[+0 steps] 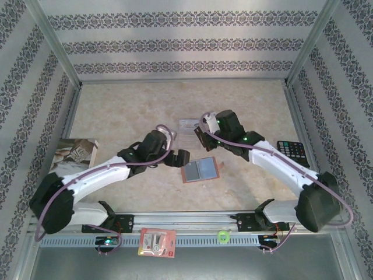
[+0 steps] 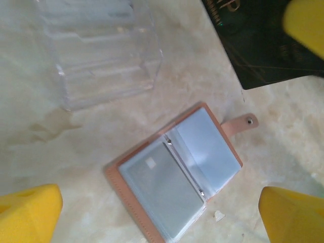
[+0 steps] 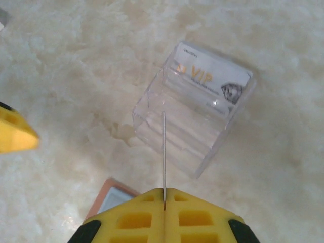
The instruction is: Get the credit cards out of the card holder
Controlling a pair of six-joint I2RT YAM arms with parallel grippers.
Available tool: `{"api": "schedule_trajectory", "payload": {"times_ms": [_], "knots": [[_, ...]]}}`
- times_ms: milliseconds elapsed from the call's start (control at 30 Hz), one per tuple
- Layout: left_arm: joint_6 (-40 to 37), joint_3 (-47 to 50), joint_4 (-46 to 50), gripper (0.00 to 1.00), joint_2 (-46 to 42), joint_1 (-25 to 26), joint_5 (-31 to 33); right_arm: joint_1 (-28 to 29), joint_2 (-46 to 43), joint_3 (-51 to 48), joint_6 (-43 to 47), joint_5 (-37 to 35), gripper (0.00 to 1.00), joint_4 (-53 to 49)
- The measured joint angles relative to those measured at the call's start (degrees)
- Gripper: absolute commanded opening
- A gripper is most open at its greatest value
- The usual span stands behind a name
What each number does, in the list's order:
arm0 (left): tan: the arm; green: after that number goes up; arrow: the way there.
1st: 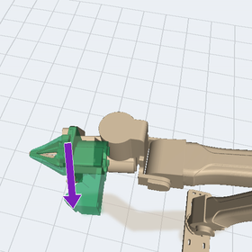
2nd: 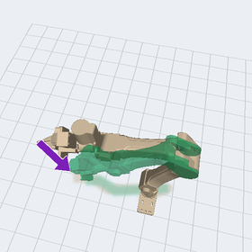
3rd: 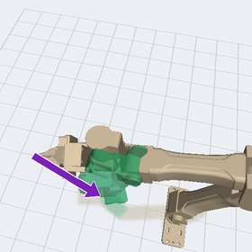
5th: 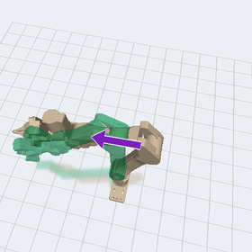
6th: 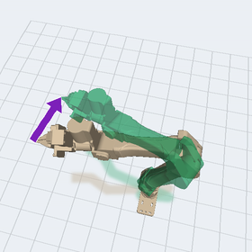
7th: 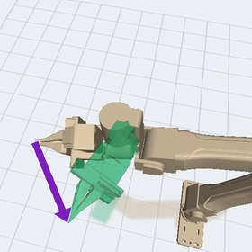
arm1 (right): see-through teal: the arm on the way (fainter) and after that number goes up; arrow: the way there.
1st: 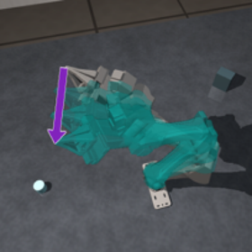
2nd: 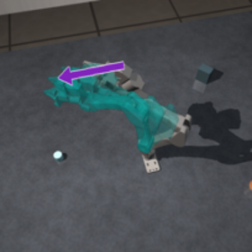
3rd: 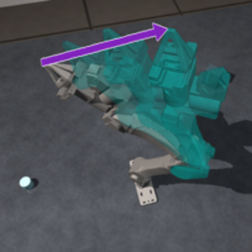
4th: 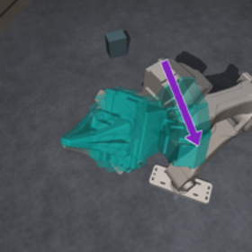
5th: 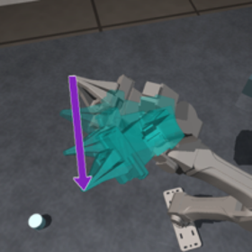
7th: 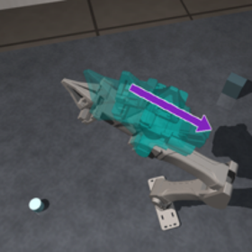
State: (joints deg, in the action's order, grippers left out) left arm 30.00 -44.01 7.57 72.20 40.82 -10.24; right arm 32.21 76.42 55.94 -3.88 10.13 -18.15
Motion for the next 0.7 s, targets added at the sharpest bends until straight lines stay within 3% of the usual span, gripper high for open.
{"api": "schedule_trajectory", "payload": {"times_ms": [267, 467, 700], "knots": [[0.85, 6.34, 5.2, 1.0, -10.99, -8.83, -0.68, -2.73, 14.08, 13.35, 16.94, 7.08, 0.0, -6.01], [1.53, 6.93, 7.15, 1.0, -11.23, -11.72, -2.89, -2.69, 24.98, 26.8, 26.69, 7.37, 0.0, -12.76], [1.53, 6.93, 7.72, 1.0, -9.35, -13.22, -4.26, -1.68, 30.71, 33.7, 34.53, 6.51, 0.0, -18.86]]}}
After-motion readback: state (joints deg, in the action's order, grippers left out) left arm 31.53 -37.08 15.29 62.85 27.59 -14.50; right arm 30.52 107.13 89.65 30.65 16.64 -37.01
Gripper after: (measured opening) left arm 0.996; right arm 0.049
